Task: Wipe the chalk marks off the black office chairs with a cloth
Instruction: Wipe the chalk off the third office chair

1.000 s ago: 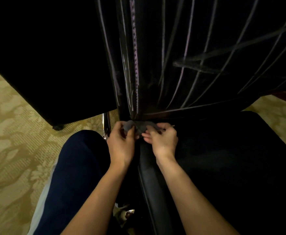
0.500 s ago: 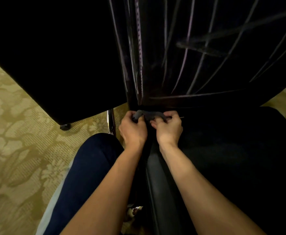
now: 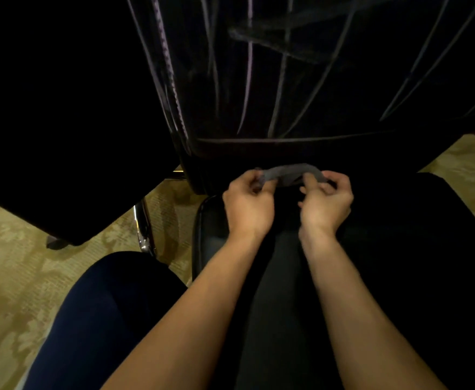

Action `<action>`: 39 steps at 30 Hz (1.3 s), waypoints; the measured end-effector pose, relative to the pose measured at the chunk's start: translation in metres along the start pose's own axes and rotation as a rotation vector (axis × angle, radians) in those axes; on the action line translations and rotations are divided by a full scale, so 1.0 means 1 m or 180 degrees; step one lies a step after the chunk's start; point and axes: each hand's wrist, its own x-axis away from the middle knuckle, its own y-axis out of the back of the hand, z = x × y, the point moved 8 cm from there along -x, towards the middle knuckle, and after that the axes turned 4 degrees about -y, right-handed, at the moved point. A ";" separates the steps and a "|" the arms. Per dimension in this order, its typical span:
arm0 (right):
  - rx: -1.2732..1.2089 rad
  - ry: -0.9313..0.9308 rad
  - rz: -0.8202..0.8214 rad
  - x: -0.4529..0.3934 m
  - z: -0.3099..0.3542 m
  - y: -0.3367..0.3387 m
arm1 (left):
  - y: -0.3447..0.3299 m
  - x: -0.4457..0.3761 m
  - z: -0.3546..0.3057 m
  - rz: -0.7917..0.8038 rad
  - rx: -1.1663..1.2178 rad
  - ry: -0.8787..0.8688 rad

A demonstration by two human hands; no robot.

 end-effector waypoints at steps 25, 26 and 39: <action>-0.1243 -0.0360 0.0271 -0.027 0.002 -0.072 | -0.023 -0.079 0.017 -0.0786 0.2046 0.0677; -0.1296 -0.0423 0.0232 -0.026 -0.001 -0.078 | -0.021 -0.087 0.016 -0.0811 0.2027 0.0678; -0.1620 -0.0322 -0.0763 -0.084 0.020 0.051 | -0.149 -0.032 -0.017 0.0489 0.1694 0.0952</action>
